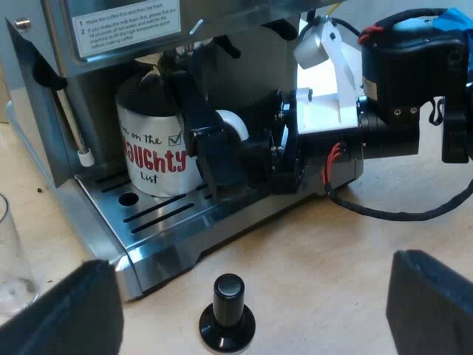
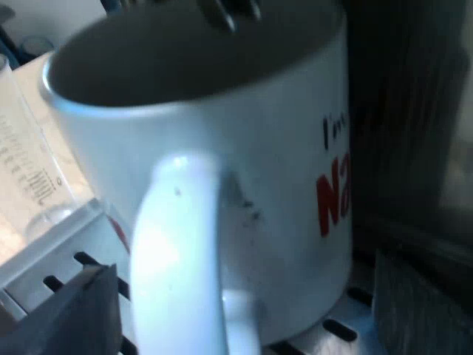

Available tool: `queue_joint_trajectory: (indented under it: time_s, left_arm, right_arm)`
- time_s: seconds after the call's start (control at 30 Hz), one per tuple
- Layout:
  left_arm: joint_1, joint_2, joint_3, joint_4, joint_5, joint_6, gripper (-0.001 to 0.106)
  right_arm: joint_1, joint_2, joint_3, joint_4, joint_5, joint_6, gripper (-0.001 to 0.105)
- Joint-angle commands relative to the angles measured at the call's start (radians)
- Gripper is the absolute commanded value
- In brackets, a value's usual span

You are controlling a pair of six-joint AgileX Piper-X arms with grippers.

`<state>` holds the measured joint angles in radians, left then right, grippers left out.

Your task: Remove mug from coffee machine

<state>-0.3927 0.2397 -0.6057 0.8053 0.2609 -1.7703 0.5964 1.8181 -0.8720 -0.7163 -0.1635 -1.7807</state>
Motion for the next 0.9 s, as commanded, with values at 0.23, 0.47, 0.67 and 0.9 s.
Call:
queue_joint_trajectory:
  time_s: [0.23,0.47,0.67,0.9]
  left_arm:
    - [-0.003,0.001,-0.005,-0.003,0.004,-0.002,0.083]
    - [-0.003,0.001,-0.005,-0.003,0.004,-0.002,0.083]
    - [-0.003,0.001,-0.005,-0.003,0.004,-0.002,0.083]
    - [-0.003,0.001,-0.005,-0.003,0.004,-0.002,0.083]
  right_arm:
    - [0.003,0.002,-0.004,-0.003,0.003,-0.009,0.034]
    - [0.029,0.002,-0.004,-0.003,0.003,-0.009,0.01]
    - [0.05,-0.006,-0.004,-0.003,0.022,-0.009,0.0]
    - [0.07,-0.021,-0.004,0.003,0.108,-0.009,0.0]
